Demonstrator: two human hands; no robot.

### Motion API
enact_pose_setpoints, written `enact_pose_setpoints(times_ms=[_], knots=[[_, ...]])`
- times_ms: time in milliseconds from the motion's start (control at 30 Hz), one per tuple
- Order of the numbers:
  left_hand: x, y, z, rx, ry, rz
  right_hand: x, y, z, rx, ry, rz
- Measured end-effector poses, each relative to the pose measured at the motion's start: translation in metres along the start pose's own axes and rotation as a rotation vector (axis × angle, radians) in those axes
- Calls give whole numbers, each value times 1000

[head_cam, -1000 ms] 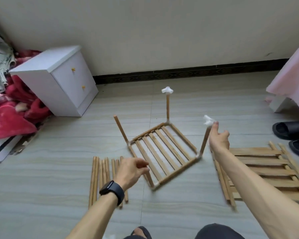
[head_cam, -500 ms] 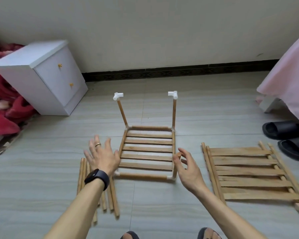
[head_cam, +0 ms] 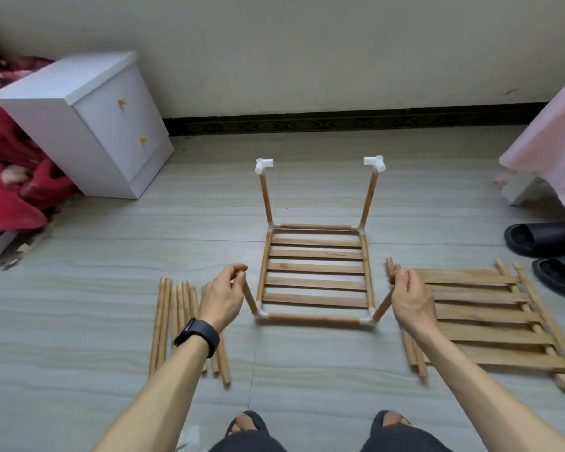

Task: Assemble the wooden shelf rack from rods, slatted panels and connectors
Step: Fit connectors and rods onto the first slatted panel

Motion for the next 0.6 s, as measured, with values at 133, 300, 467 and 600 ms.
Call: enact_pose_setpoints(times_ms=[133,300,467,600], knots=[[11,8,32,-87,66,7,-9,-19,20,-47,-49,7],[27,12,60,-195,58,-29,-22,-16,33,-36,-101,8],[13,13,58,-244,42,-54,-16,-11,27,-38,-96,34],[7,15,50,-222,37,-66,-11,-13,17,-38,-77,45]])
Point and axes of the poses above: each hand's wrist, its own z-axis away from the middle knuckle, its own y-axis out of the palm, x = y × z, the point moved 10 cm from there along -z, towards the middle knuckle, and after that the axes turned 4 degrees about -z, right-handed, at the moved point
